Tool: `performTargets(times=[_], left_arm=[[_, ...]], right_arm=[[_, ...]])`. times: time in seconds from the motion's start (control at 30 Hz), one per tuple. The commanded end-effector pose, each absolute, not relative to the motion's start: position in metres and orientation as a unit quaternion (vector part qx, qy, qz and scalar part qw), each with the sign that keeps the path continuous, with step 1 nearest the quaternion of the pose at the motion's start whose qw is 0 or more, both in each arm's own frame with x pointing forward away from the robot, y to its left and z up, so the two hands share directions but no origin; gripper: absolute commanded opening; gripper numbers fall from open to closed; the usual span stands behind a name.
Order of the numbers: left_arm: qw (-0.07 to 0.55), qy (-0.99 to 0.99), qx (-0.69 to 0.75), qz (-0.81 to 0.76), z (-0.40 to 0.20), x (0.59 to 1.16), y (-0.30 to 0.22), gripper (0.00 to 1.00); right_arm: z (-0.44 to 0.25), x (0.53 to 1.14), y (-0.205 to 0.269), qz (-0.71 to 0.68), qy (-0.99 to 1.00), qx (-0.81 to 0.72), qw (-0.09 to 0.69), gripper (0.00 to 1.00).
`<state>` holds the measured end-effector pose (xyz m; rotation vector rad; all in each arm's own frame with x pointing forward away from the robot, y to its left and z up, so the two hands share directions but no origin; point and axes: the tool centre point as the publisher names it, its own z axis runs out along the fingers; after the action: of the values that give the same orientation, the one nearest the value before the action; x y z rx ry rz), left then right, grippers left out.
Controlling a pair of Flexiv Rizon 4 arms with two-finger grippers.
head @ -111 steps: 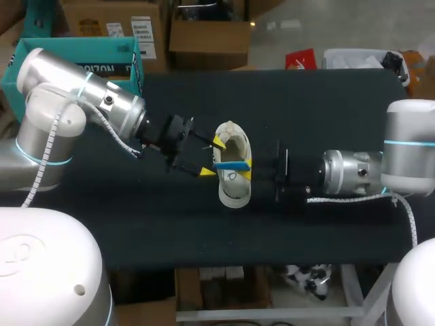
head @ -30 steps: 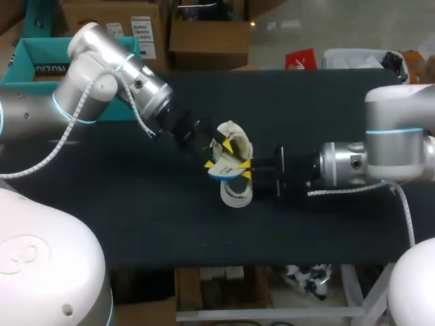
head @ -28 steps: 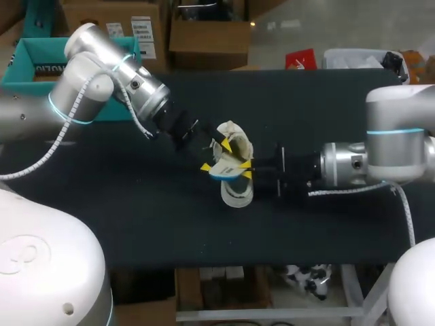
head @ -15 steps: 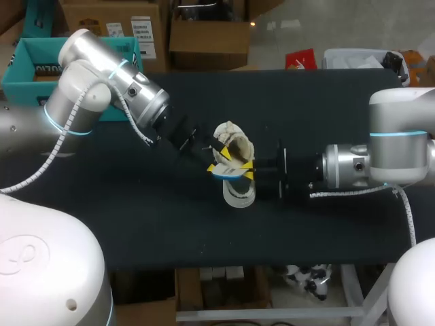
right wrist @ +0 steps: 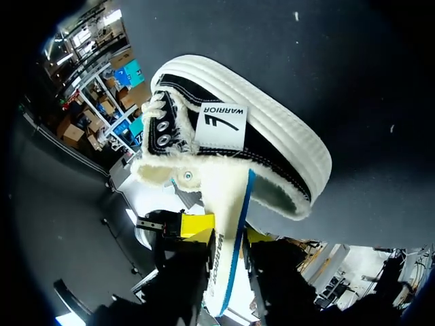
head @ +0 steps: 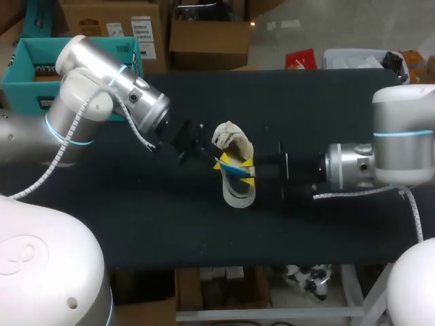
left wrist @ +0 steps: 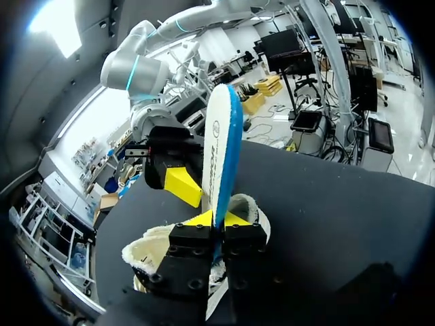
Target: Open the shoe tongue, take the insole out of the shoe, put the insole back into the shoe, and pack the shoe into the shoebox
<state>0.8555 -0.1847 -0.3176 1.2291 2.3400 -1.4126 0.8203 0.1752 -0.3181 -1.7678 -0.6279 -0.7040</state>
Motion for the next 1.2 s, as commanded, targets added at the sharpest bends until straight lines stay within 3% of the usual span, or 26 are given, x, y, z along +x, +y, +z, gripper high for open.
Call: performTargets(times=[0.03,0.67,1.2], left_arm=[[0.082,0.781,0.404,-0.469,-0.321,0.850,-0.190,0.00],[0.097,0.820,0.345,-0.446,-0.344,0.883,-0.198,0.00],[0.121,0.782,0.398,-0.464,-0.314,0.852,-0.204,0.00]], right_arm=[[-0.311,0.817,0.179,-0.293,-0.265,-0.757,0.520,0.00],[-0.351,0.854,0.176,-0.281,-0.290,-0.760,0.510,0.00],[-0.302,0.826,0.179,-0.297,-0.315,-0.776,0.460,0.00]])
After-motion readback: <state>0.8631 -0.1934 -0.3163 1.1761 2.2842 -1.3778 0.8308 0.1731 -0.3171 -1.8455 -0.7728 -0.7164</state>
